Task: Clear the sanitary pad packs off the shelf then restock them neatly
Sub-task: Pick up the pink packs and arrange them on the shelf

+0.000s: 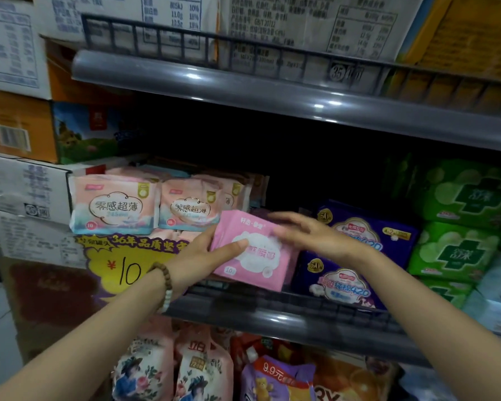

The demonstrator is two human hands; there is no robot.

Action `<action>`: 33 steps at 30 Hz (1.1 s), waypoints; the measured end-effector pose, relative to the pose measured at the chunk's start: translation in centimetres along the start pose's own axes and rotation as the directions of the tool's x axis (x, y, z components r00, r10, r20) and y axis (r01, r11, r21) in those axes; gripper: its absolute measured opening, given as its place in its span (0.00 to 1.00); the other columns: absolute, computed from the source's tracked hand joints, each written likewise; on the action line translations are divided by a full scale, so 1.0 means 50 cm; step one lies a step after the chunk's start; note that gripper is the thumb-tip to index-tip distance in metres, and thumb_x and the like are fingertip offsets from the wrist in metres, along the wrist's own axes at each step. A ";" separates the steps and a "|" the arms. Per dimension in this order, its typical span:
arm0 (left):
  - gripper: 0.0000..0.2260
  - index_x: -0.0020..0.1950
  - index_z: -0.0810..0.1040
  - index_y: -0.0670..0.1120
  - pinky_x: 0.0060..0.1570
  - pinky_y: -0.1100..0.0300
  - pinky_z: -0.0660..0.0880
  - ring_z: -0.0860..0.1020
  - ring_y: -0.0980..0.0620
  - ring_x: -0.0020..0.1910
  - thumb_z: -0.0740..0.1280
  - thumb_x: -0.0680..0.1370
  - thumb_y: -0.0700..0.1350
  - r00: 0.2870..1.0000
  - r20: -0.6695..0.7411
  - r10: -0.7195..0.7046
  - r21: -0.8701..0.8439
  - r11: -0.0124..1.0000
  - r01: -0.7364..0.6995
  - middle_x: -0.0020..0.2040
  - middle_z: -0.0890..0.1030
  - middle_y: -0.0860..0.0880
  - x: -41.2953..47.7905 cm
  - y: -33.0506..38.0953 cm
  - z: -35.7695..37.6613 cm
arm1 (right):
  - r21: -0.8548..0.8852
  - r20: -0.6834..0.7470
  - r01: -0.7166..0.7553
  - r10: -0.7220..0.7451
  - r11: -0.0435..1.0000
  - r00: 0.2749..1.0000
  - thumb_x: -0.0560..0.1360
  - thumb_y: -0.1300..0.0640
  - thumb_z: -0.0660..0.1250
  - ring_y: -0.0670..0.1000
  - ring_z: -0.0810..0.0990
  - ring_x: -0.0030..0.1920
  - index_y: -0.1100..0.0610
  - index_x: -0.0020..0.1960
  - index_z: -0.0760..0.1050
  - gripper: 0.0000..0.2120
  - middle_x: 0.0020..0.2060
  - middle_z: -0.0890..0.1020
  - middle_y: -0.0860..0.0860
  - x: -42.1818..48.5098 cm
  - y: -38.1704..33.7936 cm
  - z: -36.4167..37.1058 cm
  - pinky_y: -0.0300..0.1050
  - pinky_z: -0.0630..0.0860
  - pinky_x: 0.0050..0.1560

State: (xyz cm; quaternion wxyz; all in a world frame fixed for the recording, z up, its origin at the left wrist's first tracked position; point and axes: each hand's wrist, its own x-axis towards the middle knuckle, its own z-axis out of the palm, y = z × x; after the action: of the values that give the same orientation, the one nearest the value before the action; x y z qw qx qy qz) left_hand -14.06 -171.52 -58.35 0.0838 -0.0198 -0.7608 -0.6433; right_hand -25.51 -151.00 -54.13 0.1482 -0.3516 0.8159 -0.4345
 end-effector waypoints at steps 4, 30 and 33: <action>0.21 0.65 0.64 0.56 0.46 0.72 0.75 0.78 0.70 0.47 0.67 0.75 0.52 0.989 0.070 0.129 0.210 0.967 -0.141 0.57 0.78 0.57 0.048 -0.005 0.044 | -0.037 -0.048 0.041 -0.042 0.998 0.998 0.66 0.53 0.76 0.46 0.83 0.52 0.49 0.67 0.69 0.32 0.55 0.80 0.48 -0.023 0.024 -0.016 0.42 0.81 0.50; 0.33 0.77 0.53 0.51 0.72 0.61 0.51 0.54 0.53 0.74 0.56 0.77 0.64 0.943 0.236 0.233 0.909 0.291 -0.299 0.77 0.55 0.51 0.110 -0.062 0.019 | -0.708 -0.158 0.042 -0.215 0.705 0.964 0.65 0.21 0.47 0.51 0.59 0.73 0.47 0.75 0.60 0.47 0.73 0.63 0.48 0.004 0.127 0.055 0.46 0.54 0.73; 0.34 0.75 0.60 0.50 0.69 0.61 0.56 0.60 0.54 0.72 0.53 0.75 0.67 0.915 0.112 0.387 0.854 0.433 -0.288 0.74 0.62 0.52 0.072 -0.002 -0.026 | -0.366 -0.282 0.063 -0.175 0.928 0.943 0.72 0.32 0.57 0.47 0.63 0.71 0.51 0.74 0.62 0.37 0.72 0.65 0.47 0.010 0.083 0.081 0.41 0.60 0.70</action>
State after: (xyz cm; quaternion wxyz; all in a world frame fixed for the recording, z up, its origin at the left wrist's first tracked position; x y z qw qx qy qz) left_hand -17.47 -173.11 -57.68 0.2473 -0.0949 -0.9522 -0.1522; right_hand -25.51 -152.24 -59.82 -0.0741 -0.3493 0.8703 -0.3393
